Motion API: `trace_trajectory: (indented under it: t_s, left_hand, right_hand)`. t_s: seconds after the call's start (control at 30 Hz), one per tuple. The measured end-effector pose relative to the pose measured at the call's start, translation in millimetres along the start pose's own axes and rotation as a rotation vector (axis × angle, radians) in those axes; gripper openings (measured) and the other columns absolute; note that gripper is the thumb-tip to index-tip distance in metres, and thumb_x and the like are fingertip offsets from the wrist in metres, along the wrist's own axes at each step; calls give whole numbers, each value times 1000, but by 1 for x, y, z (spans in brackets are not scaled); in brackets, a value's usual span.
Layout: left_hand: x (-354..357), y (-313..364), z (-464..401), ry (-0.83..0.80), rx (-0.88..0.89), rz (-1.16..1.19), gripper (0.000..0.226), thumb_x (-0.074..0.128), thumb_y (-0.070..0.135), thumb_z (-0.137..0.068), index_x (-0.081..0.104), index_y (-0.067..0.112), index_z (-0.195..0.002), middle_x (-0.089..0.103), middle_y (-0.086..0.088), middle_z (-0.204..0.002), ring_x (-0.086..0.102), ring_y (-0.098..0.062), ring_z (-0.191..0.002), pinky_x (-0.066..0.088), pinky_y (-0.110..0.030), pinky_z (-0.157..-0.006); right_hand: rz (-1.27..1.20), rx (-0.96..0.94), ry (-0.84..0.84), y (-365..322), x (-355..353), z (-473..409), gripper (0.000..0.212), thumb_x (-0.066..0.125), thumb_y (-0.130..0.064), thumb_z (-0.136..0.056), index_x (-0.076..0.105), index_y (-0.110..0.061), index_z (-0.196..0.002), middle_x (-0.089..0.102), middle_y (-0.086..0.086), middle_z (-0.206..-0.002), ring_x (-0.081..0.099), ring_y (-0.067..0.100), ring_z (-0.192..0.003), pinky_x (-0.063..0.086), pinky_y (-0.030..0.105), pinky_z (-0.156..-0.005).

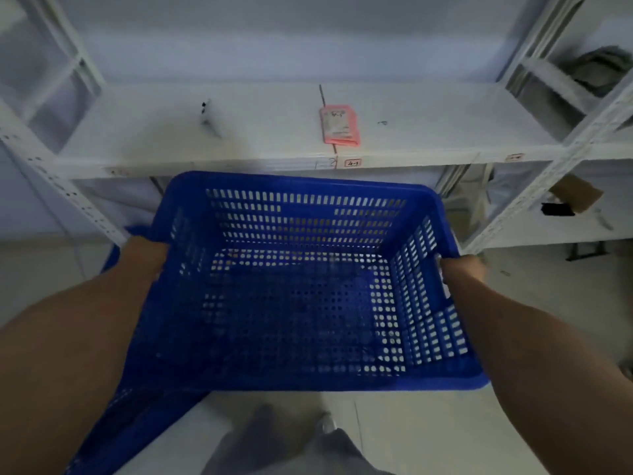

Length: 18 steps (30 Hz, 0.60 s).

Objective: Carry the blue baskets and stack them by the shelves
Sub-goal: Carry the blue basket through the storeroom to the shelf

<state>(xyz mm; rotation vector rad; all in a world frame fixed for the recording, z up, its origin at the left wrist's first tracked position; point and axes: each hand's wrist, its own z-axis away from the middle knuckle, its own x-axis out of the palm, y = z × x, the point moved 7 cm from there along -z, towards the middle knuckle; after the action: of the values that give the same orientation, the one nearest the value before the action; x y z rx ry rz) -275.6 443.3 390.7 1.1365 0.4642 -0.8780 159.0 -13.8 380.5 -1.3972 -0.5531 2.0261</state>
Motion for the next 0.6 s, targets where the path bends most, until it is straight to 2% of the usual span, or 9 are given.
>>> trace_trajectory:
  t_s: [0.1,0.17,0.27,0.37,0.43,0.5,0.6]
  left_hand:
    - [9,-12,1,7,-41,33,27,57,23,-87,52,8,-65,53,-16,-62,50,-29,-55,43,-33,-51]
    - [19,-22,-5,5,-61,92,23,58,26,-85,56,4,-76,55,-19,-67,54,-32,-64,49,-42,-61]
    - [35,-35,-22,-5,-90,123,27,58,29,-87,58,2,-89,57,-20,-73,55,-33,-69,50,-45,-69]
    - [54,-40,-43,-68,-121,116,28,57,29,-87,56,1,-87,56,-22,-75,54,-33,-70,47,-43,-67]
    - [67,-43,-57,-95,-135,130,26,58,27,-87,54,1,-85,53,-23,-77,51,-32,-70,45,-43,-67]
    - [81,-43,-69,-120,-142,137,23,58,25,-87,53,3,-86,54,-23,-80,52,-32,-72,48,-46,-69]
    - [102,-45,-85,-161,-159,106,37,60,28,-87,56,-1,-109,63,-26,-100,62,-42,-91,51,-49,-82]
  right_hand:
    - [-18,36,-20,-3,21,-23,31,60,-25,-80,61,-1,-99,65,18,-95,65,33,-87,54,40,-78]
    - [-43,52,-64,-4,40,-40,20,58,-23,-82,60,-5,-88,62,15,-88,63,32,-88,53,41,-80]
    - [-24,88,-115,3,66,-60,19,59,-22,-81,61,-6,-92,61,16,-91,61,31,-87,53,48,-90]
    - [3,86,-130,0,85,-64,19,58,-21,-80,62,-7,-91,65,13,-87,64,31,-81,54,42,-79]
    - [23,83,-131,-3,98,-67,17,57,-21,-82,61,-7,-91,63,9,-76,61,27,-70,48,36,-70]
    - [29,92,-130,-1,112,-78,18,56,-16,-83,63,-4,-94,60,9,-73,57,25,-65,44,34,-68]
    - [17,130,-116,6,130,-99,25,52,-11,-84,65,2,-102,61,15,-79,55,29,-71,43,36,-69]
